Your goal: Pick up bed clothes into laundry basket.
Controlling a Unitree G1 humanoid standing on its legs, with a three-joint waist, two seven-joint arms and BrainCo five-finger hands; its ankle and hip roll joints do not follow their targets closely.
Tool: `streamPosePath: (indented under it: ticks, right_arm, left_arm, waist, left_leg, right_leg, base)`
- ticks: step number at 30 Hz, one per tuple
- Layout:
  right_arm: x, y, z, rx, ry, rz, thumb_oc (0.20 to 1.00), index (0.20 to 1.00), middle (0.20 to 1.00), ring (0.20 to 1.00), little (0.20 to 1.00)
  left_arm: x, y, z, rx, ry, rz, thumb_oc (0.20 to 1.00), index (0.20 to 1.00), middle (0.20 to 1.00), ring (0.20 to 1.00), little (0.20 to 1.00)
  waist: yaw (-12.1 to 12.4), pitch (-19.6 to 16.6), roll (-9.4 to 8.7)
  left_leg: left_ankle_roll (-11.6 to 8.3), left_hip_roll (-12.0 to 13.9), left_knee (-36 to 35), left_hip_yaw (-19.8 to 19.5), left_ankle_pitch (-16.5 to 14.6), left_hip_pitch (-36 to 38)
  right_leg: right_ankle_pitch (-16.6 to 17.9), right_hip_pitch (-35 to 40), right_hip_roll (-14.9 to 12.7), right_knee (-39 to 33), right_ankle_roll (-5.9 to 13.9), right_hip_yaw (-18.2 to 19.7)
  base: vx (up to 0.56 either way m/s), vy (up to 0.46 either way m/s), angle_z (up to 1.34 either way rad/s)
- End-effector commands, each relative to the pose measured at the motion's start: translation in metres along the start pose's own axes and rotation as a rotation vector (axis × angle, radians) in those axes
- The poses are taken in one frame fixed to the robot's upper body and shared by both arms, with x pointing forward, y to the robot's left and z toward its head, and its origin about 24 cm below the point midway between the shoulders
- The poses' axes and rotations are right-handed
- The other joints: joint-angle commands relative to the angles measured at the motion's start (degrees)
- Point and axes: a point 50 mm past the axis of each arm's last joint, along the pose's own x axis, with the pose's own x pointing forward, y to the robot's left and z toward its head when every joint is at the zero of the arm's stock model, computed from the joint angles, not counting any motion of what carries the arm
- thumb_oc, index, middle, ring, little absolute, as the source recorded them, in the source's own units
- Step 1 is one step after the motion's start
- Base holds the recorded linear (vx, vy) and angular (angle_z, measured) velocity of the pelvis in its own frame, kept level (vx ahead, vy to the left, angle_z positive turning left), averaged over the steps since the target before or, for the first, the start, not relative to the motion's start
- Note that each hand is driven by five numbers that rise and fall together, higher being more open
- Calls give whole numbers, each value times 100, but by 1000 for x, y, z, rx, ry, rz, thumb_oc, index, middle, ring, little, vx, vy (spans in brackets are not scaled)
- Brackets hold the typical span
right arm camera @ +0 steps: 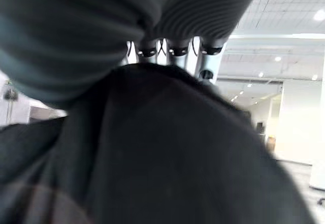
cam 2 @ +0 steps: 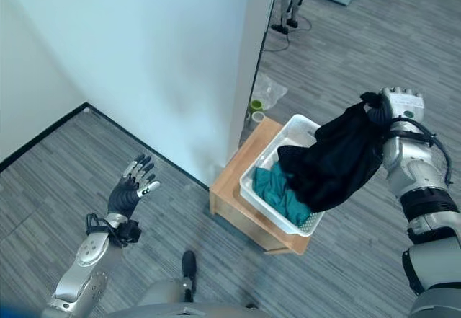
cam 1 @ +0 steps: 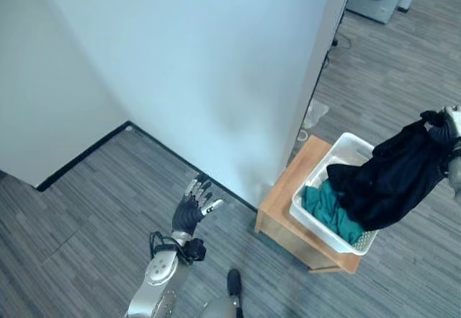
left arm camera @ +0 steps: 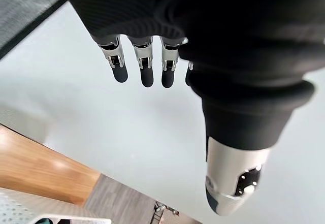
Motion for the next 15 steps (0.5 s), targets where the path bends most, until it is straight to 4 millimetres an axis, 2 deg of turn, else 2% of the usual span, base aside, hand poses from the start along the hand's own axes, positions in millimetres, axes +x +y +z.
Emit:
streamPosePath:
  ticks: [1, 6, 11, 12, 13, 15]
  right_arm:
    - [28, -48, 14, -14, -26, -153, 200, 200, 200, 200, 200]
    - [31, -42, 10, 17, 24, -128, 200, 200, 200, 200, 200]
    - [27, -11, 8, 92, 121, -33, 200, 200, 200, 200, 200]
    - [28, -9, 9, 113, 130, -28, 576, 576, 576, 576, 576]
    - [28, -10, 9, 114, 130, -28, 1000, 1000, 1000, 1000, 1000]
    - [27, -2, 16, 155, 137, -5, 1000, 1000, 1000, 1000, 1000]
  left_arm:
    - [7, -9, 25, -24, -122, -76, 1000, 1000, 1000, 1000, 1000]
    - [9, -8, 29, 7, -131, -86, 1000, 1000, 1000, 1000, 1000]
    - [14, -11, 33, 18, -153, -104, 1000, 1000, 1000, 1000, 1000]
    - [14, -11, 33, 20, -153, -107, 1000, 1000, 1000, 1000, 1000]
    - [14, -11, 34, 20, -154, -106, 1000, 1000, 1000, 1000, 1000]
    - [16, -13, 34, 24, -158, -119, 1000, 1000, 1000, 1000, 1000]
  waist:
    - [241, 118, 13]
    - [282, 272, -17]
    - [343, 401, 50]
    - [345, 407, 66]
    - [346, 407, 64]
    - [348, 409, 117]
  left_leg:
    - [-966, 902, 46, 267, -278, 280]
    - [-994, 945, 46, 213, -195, -30]
    - [-972, 902, 46, 182, -161, -283]
    - [-968, 884, 46, 185, -163, -300]
    - [-967, 883, 46, 187, -163, -302]
    - [-960, 860, 46, 209, -163, -330]
  right_leg:
    - [175, -357, -64, 75, 200, 59]
    - [184, -577, -48, 71, 188, 28]
    - [192, -745, -92, 71, 202, -15]
    - [195, -768, -100, 71, 206, -11]
    - [196, -772, -101, 71, 207, -9]
    - [203, -809, -142, 71, 222, -12]
  base:
    - [-16, -31, 0]
    - [-21, -17, 10]
    - [-2, -5, 7]
    - [0, 0, 0]
    - [0, 0, 0]
    - [5, 31, 3]
